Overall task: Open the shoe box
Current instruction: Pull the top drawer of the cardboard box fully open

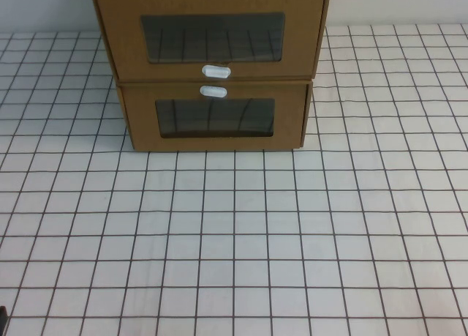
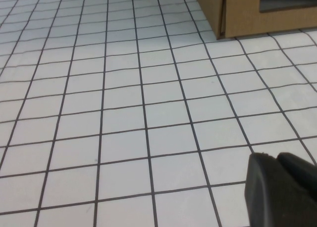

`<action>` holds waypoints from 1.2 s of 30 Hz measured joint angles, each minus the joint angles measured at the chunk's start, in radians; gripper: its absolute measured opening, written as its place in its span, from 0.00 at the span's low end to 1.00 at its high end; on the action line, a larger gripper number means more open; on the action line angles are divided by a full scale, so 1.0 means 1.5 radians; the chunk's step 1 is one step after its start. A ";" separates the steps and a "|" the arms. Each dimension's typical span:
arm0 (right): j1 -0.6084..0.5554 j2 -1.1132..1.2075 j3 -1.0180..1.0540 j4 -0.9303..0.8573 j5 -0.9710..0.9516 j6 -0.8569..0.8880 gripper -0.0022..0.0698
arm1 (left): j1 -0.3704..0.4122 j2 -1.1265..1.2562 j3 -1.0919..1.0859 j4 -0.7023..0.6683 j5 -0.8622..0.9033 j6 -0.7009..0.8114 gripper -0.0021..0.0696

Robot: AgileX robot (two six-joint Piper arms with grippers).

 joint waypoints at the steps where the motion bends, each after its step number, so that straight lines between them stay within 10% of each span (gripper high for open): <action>1: 0.000 0.000 0.000 0.000 0.000 0.000 0.01 | 0.000 0.000 0.000 0.000 -0.001 0.000 0.03; 25: 0.000 0.000 0.000 0.000 0.000 0.000 0.01 | 0.000 0.000 0.000 0.000 -0.010 -0.004 0.03; 36: 0.000 0.000 0.000 0.000 0.000 0.000 0.01 | 0.000 0.000 0.000 -0.255 -0.171 -0.118 0.03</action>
